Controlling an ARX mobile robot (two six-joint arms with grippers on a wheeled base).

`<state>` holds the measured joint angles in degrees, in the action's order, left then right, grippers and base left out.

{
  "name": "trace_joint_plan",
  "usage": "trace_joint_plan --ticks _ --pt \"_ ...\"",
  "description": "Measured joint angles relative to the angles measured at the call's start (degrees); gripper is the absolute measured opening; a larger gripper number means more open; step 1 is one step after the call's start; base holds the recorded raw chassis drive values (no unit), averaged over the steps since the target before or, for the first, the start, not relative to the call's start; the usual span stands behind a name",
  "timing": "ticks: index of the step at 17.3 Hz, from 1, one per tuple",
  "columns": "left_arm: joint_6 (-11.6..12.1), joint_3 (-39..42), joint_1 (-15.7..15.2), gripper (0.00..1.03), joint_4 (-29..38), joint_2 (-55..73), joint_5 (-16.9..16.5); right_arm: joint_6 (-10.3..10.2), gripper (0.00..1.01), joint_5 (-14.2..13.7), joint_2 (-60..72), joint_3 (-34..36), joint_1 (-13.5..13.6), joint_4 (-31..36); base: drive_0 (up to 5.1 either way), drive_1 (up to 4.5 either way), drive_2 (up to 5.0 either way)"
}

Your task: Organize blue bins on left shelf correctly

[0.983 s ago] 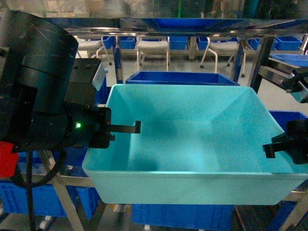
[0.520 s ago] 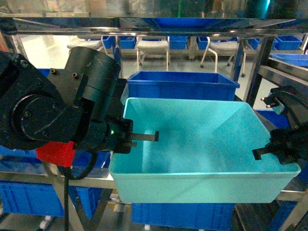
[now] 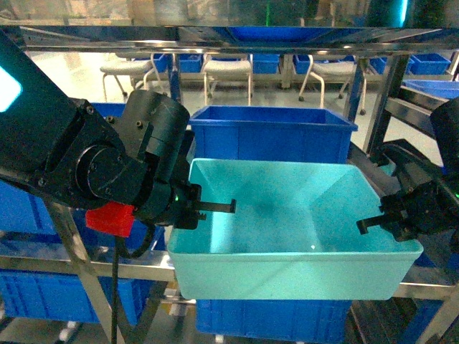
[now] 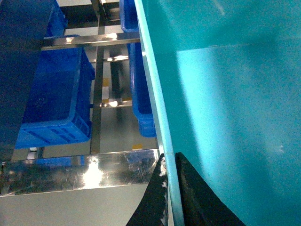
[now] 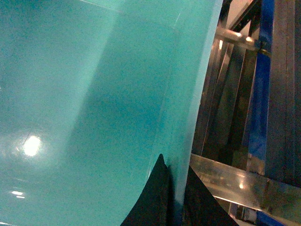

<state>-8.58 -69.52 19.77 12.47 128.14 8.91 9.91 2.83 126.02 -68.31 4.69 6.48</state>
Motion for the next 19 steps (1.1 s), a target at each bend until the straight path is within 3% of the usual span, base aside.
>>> trace_joint_plan --ticks 9,13,14,16,19 --pt "-0.1 -11.8 -1.8 0.02 -7.5 8.9 0.3 0.6 0.02 -1.6 9.5 -14.1 0.2 -7.0 0.0 0.00 0.0" --pt "0.2 -15.2 -2.5 0.06 -9.8 10.8 -0.5 0.7 0.02 -1.8 10.5 -15.1 0.2 -6.9 0.0 0.00 0.0" --pt "1.8 -15.2 -2.4 0.17 -9.9 10.8 0.0 1.2 0.04 -2.1 10.5 -15.2 0.2 -6.6 0.0 0.00 0.0" --pt "3.3 -15.2 -2.5 0.42 -9.9 10.8 0.2 4.7 0.29 -3.8 10.5 -15.3 0.1 -7.0 0.0 0.00 0.0" --pt "4.1 -15.2 -2.5 0.73 -9.9 10.8 0.2 5.8 0.60 -4.0 10.5 -15.4 0.1 -6.9 0.0 0.00 0.0"
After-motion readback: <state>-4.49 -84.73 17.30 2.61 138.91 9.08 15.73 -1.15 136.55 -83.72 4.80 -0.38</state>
